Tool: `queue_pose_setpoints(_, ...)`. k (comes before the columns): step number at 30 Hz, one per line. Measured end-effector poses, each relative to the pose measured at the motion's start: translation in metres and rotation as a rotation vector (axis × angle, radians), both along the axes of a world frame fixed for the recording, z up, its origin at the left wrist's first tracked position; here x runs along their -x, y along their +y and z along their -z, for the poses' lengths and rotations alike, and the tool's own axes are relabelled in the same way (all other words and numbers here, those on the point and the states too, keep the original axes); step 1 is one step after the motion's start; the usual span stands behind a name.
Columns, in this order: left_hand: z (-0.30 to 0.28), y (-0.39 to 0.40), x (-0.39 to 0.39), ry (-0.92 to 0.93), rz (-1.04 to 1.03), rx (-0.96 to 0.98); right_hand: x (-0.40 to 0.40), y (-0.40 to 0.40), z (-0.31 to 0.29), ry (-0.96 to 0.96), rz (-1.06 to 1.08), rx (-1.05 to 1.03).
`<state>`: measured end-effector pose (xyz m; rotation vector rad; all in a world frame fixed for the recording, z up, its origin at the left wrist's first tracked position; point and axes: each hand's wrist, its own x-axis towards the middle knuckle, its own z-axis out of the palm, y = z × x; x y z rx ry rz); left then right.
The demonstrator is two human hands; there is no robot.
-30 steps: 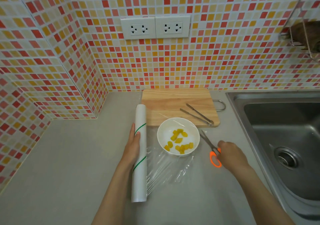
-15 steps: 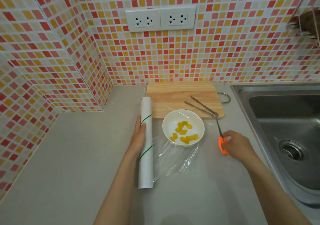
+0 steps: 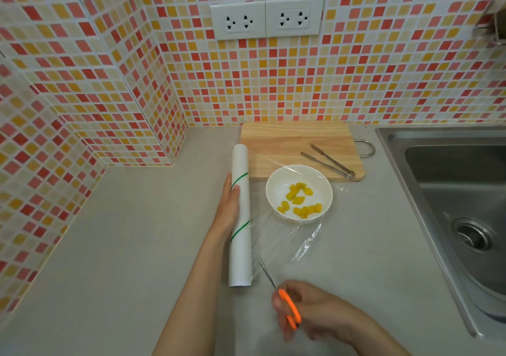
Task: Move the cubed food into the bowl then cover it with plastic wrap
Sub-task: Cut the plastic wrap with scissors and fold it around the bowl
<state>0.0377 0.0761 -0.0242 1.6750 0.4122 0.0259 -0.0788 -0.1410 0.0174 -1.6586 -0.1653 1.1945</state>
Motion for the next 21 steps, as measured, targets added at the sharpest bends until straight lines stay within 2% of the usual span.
queue_pose_setpoints(16, 0.001, -0.006, 0.004, -0.009, -0.02, -0.025, -0.017, 0.042, 0.009, -0.139, 0.399, -0.006)
queue_pose_setpoints(21, 0.001, -0.007, 0.005, -0.018, -0.018, -0.02, -0.024, 0.048, 0.012, -0.15, 0.417, -0.005)
